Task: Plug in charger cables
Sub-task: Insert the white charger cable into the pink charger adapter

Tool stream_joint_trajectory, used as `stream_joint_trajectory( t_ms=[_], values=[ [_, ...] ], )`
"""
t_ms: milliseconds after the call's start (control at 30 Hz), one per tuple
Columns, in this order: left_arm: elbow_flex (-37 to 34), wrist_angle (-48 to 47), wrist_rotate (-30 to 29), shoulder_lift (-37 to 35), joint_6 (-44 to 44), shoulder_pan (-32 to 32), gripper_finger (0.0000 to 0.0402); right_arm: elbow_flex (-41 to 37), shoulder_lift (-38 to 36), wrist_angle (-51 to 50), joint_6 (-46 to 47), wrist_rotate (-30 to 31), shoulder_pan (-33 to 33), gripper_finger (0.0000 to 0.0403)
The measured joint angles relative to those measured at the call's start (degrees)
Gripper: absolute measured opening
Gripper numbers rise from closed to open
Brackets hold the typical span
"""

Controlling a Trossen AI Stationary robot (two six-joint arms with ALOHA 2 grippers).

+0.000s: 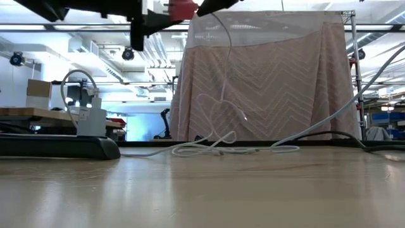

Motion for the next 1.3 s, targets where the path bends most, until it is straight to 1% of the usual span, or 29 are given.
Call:
stream_joint_trajectory(
  t_ms=[67,167,267,333,400,467,567,633,667,867,1033,1100,1300],
  values=[
    [0.0,-2.7,0.0,-1.4,0.0,-0.1,0.023,0.0,0.0,-0.1,0.0,0.0,0.0,0.0002],
    [0.0,-3.6,-0.1,-1.4,0.0,-0.3,0.0247,-0.1,0.0,-0.1,0.1,-0.1,0.0,0.0002],
    [0.1,-3.6,-0.1,0.0,0.0,-0.3,0.0256,-0.1,0.0,0.1,0.2,-0.3,-0.1,0.0002],
    [0.1,-3.1,-0.1,1.0,-0.4,-0.3,0.0256,-0.2,0.0,0.1,0.2,-1.6,-0.1,0.0002],
    [0.1,-2.2,-0.1,1.6,-0.7,-0.3,0.0247,-0.2,0.0,0.1,0.2,-3.0,-0.1,0.0002],
    [0.1,-1.5,-0.1,1.7,-1.1,-0.3,0.0228,-0.2,0.0,-0.2,-0.1,-3.2,-0.1,0.0002],
    [0.2,-1.2,-0.1,1.5,-1.1,-0.3,0.0182,-0.2,0.0,-0.3,-1.1,-3.3,0.0,0.0002],
    [0.2,-1.2,0.0,1.4,-1.2,-0.3,0.0144,-0.2,0.0,-0.5,-1.8,-4.6,0.0,0.0003],
    [0.2,-1.2,0.0,1.3,-1.4,-0.4,0.0134,-0.2,0.0,-0.6,-1.9,-5.4,-0.1,0.0003],
    [0.1,-1.2,0.7,1.3,-1.6,-0.3,0.0134,-0.3,0.0,-0.6,-2.2,-6.3,-0.1,0.0003],
    [0.1,-1.2,1.1,1.3,-2.0,-0.3,0.0134,-0.3,0.0,-0.5,-4.9,-6.7,0.0,0.0004],
    [0.1,-1.2,1.7,1.3,-2.1,-0.3,0.0134,-0.3,0.0,-0.6,-5.8,-7.0,0.1,0.0014],
    [0.2,-1.1,2.9,1.3,-2.7,-0.2,0.0134,-0.3,0.1,0.9,-7.3,-8.4,0.1,0.0066]
  ],
)
